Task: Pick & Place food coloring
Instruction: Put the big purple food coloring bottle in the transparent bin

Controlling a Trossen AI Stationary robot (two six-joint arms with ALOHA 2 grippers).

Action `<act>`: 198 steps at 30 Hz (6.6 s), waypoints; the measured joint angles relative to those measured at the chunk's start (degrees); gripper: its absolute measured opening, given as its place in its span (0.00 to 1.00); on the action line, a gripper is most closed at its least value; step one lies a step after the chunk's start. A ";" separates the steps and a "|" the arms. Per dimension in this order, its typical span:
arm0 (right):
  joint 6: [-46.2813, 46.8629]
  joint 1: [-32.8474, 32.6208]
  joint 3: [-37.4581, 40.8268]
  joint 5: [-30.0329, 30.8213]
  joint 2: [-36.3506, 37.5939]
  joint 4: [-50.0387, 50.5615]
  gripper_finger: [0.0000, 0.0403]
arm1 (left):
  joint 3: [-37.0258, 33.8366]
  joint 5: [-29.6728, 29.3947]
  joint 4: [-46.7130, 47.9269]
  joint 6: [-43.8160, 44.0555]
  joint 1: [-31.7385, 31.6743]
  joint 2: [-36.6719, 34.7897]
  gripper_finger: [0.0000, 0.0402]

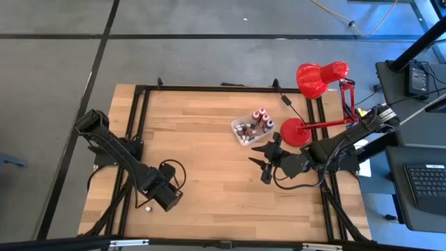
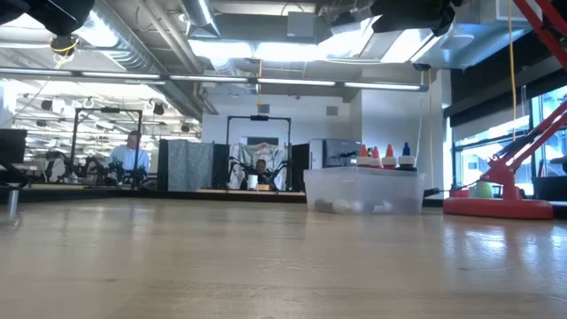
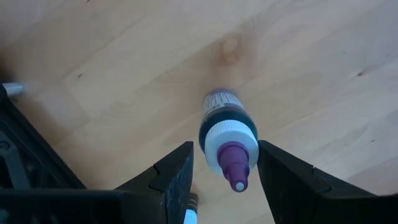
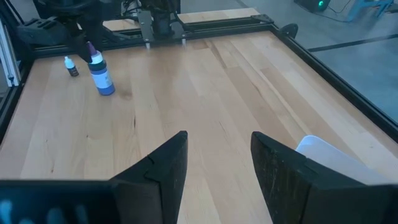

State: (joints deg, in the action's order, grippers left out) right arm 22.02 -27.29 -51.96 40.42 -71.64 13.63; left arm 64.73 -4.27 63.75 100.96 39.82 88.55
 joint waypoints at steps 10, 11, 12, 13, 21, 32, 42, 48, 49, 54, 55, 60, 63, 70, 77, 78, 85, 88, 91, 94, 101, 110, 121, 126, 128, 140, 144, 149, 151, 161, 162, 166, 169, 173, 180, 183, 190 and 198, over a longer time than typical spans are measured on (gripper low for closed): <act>-0.06 0.02 0.00 0.00 0.00 0.02 0.44 | 0.00 2.87 0.07 -1.24 -0.01 0.00 0.34; -0.06 0.01 0.00 0.00 0.00 0.02 0.44 | 0.00 2.76 0.05 -1.27 -0.01 0.00 0.32; -0.06 0.01 0.00 0.00 0.00 0.02 0.44 | 0.00 2.64 -0.06 -1.43 -0.01 0.00 0.30; -0.09 0.02 0.00 0.00 0.00 0.02 0.44 | 0.00 2.54 -0.20 -2.04 -0.01 0.00 0.28; -0.04 0.00 0.00 0.00 0.00 0.43 0.44 | 0.00 1.34 -2.23 -6.36 -0.21 0.00 0.17; -0.02 0.00 0.00 -0.04 0.00 0.61 0.44 | 0.00 0.42 -1.79 -6.20 -0.18 0.00 0.07; 0.02 0.00 0.00 -0.07 0.00 0.57 0.44 | -1.29 -0.43 0.74 -6.42 -0.13 0.00 0.01; 0.15 0.00 0.00 -0.08 0.00 0.44 0.44 | -3.35 -0.28 0.30 -6.48 -0.12 0.00 0.02; 0.27 0.02 0.00 -0.09 0.00 0.44 0.44 | -3.45 0.24 0.43 -6.66 -0.12 0.00 0.02; 0.26 0.00 0.00 -0.11 0.00 0.44 0.44 | -3.43 1.34 0.29 -6.30 -0.12 0.00 0.02; 0.25 0.00 0.00 -0.11 0.00 0.44 0.44 | -3.43 1.17 0.31 -7.06 -0.12 0.00 0.02; 0.25 0.01 0.00 -0.11 0.00 0.44 0.44 | -3.43 0.76 0.30 -8.08 -0.12 0.00 0.02; 0.26 0.00 0.00 -0.11 0.00 0.44 0.44 | -3.43 0.75 0.30 -7.22 -0.12 0.00 0.04; 0.24 0.00 -0.02 -0.12 0.00 0.44 0.44 | -3.43 0.72 0.30 -5.57 -0.12 0.00 0.18; 0.24 0.02 -0.02 -0.11 0.00 0.46 0.44 | -3.43 0.54 0.28 -4.08 -0.12 0.00 0.39; 0.24 0.00 -0.01 -0.11 0.00 0.46 0.44 | -3.43 0.34 0.29 -3.79 -0.12 0.00 0.42; 0.18 0.00 -0.02 -0.11 0.00 0.48 0.44 | -3.43 -1.04 -0.36 -5.66 -0.12 0.00 0.58; 0.17 0.01 -0.02 -0.11 0.00 0.49 0.44 | -3.39 -0.25 -1.25 -6.18 -0.12 0.00 0.61; 0.13 0.02 -0.02 -0.11 0.00 0.53 0.44 | -3.39 0.37 -1.28 -6.18 -0.12 0.00 0.61; 0.03 0.00 -0.02 -0.13 0.00 0.57 0.44 | -3.39 -0.41 -1.56 -5.81 -0.12 0.00 0.60; 0.00 0.00 -0.02 -0.13 0.00 0.61 0.44 | -3.39 -2.62 -2.59 -5.76 -0.21 0.00 0.60; 0.00 0.02 -0.02 -0.13 0.00 0.79 0.44 | -3.39 -8.45 -2.61 -5.75 -0.22 0.00 0.57; 0.18 0.02 -0.02 -0.13 0.00 0.85 0.44 | -3.39 -9.50 -2.61 -5.76 -0.23 0.00 0.46; 0.18 0.02 -0.02 -0.13 0.00 0.87 0.44 | -3.37 -9.73 -2.61 -6.26 -0.23 -0.02 0.36; 0.18 0.00 -0.02 -0.13 0.00 0.87 0.44 | -3.37 -9.75 -2.59 -6.25 -0.23 -0.07 0.32; -0.87 0.00 -0.02 -0.07 0.07 -0.57 0.44 | -3.37 -13.75 -7.08 -11.72 -2.87 0.00 0.32; -1.76 0.01 -0.02 -0.34 0.92 -0.19 0.44 | -3.33 -18.10 -14.53 -23.09 -8.06 0.00 0.31; 0.20 0.02 -0.07 -3.00 4.03 0.71 0.44 | -3.32 -15.71 -26.21 -44.56 -17.91 0.00 0.31; 1.86 0.00 -0.07 -3.01 5.47 1.83 0.44 | -3.32 -11.78 -31.39 -53.95 -22.32 0.00 0.31; 9.35 0.01 -0.07 1.30 6.60 2.90 0.44 | 4.11 -0.81 -35.42 -90.52 -37.91 0.56 0.30; 10.37 0.02 -0.07 1.98 6.60 3.19 0.44 | 5.72 -0.49 -34.30 -93.01 -39.00 0.76 0.30; 14.78 0.01 -0.06 5.19 6.57 4.79 0.44 | 12.53 -0.65 -28.99 -101.56 -42.53 3.92 0.30; 17.15 0.02 -0.04 7.60 6.16 5.42 0.44 | 17.34 -0.94 -23.86 -106.45 -44.09 8.28 0.30; 19.69 0.04 -0.04 9.36 5.47 5.75 0.44 | 20.49 -1.18 -20.10 -111.96 -44.62 13.48 0.31; 20.41 0.56 -0.04 10.14 3.10 6.27 0.44 | 20.83 -0.46 -20.00 -117.74 -42.99 18.40 0.31; 22.05 0.91 -0.02 10.46 2.42 6.24 0.44 | 20.85 -0.09 -20.31 -119.16 -42.21 19.93 0.31; 26.17 1.26 -0.02 10.54 0.94 8.17 0.44 | 20.96 0.56 -23.18 -119.22 -41.59 21.97 0.31; 27.37 1.27 -0.02 10.06 -0.04 8.24 0.44 | 20.94 1.30 -23.31 -118.12 -41.42 21.99 0.33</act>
State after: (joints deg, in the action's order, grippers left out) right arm 49.39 -26.02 -51.99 50.49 -71.68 21.87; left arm 85.67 -2.97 40.45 -17.15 -1.60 110.54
